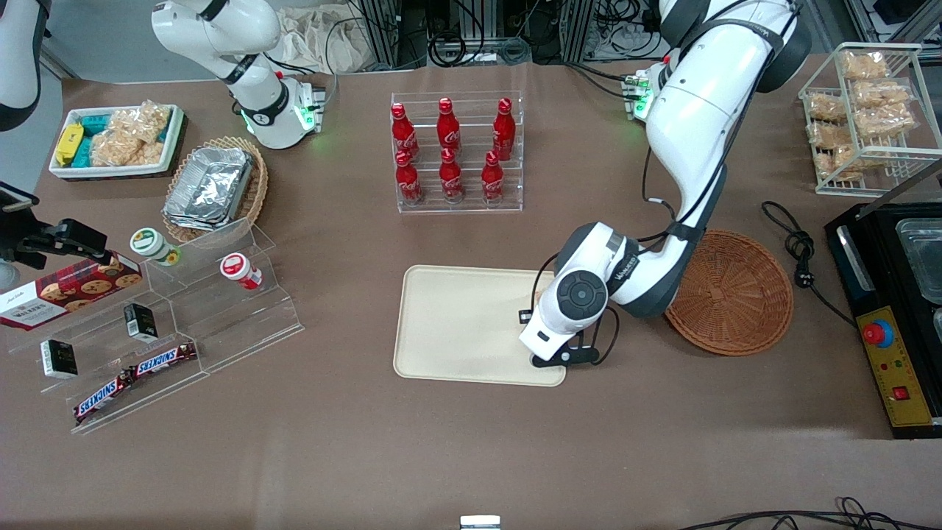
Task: Place sandwich from basket to tray
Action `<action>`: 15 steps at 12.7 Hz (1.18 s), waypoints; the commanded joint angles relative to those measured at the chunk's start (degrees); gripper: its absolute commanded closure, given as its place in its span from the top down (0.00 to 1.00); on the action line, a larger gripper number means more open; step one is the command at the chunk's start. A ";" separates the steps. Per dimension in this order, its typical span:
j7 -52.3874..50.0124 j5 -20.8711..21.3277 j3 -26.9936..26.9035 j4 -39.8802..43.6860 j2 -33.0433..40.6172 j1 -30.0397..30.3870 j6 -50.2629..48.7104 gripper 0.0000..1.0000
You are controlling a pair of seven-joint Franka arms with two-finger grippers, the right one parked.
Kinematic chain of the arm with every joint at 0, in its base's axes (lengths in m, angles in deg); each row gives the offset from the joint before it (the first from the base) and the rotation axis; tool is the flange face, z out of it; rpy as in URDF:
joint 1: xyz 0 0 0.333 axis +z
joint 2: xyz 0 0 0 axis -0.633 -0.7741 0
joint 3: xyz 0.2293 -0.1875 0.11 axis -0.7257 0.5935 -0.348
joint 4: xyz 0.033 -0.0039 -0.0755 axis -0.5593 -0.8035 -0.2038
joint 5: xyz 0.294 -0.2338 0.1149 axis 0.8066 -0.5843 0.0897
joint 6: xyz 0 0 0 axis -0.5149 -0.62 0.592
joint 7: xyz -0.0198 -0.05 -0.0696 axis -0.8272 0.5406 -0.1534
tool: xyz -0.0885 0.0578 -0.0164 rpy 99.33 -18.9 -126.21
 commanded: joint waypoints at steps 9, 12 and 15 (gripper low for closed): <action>0.36 -0.49 0.21 -7.86 21.42 13.94 -8.15 1.00; 5.69 -3.29 0.21 -22.68 34.51 18.52 -0.16 1.00; 18.76 -4.18 -0.05 -33.53 44.20 22.82 0.15 1.00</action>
